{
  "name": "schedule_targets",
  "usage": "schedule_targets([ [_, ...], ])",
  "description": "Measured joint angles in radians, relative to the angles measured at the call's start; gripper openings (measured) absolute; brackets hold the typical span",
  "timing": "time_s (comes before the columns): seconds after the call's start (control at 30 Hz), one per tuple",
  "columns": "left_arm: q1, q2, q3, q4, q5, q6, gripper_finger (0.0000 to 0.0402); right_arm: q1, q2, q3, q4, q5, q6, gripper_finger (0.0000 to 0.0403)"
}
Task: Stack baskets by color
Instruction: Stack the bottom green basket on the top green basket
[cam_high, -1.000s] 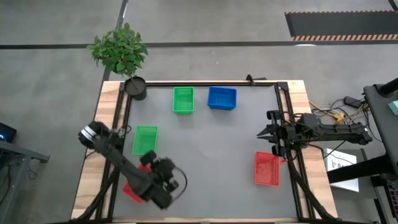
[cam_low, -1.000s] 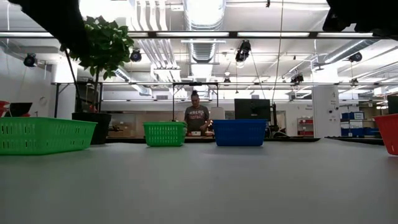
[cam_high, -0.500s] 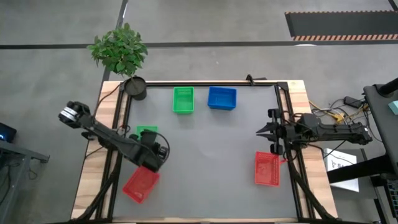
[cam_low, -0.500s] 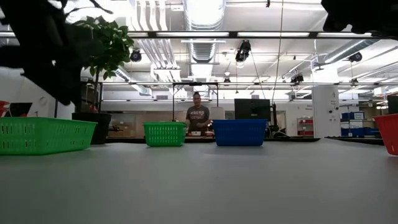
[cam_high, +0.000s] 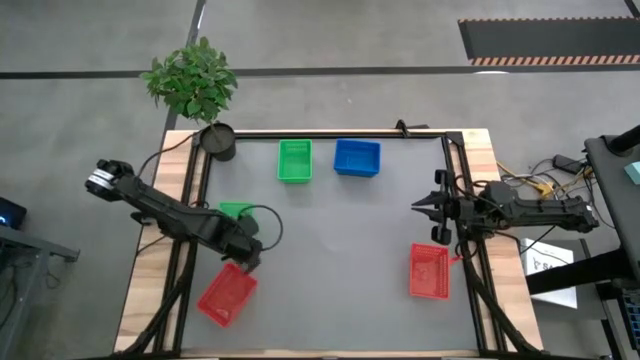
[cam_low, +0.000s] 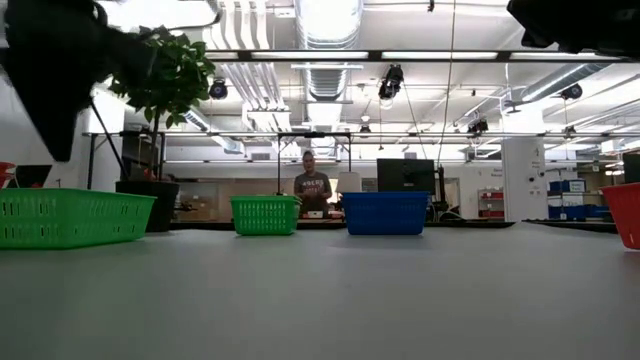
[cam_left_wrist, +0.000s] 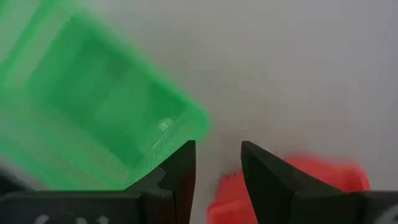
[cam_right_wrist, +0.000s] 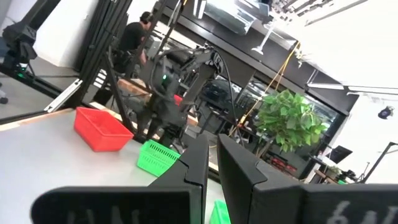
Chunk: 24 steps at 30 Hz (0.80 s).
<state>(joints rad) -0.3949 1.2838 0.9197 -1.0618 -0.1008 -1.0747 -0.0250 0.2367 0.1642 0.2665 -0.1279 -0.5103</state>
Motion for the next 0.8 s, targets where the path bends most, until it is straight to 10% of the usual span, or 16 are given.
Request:
schedule_targets([
  [0.23, -0.004, -0.023, -0.015, -0.011, -0.019, 0.495, 0.0111, 0.000, 0.000, 0.008, 0.000, 0.000, -0.006, 0.0027],
  [0.8, -0.004, -0.023, -0.125, 0.033, 0.013, 0.502, 0.0111, 0.000, 0.002, 0.019, -0.015, -0.002, -0.004, 0.0027],
])
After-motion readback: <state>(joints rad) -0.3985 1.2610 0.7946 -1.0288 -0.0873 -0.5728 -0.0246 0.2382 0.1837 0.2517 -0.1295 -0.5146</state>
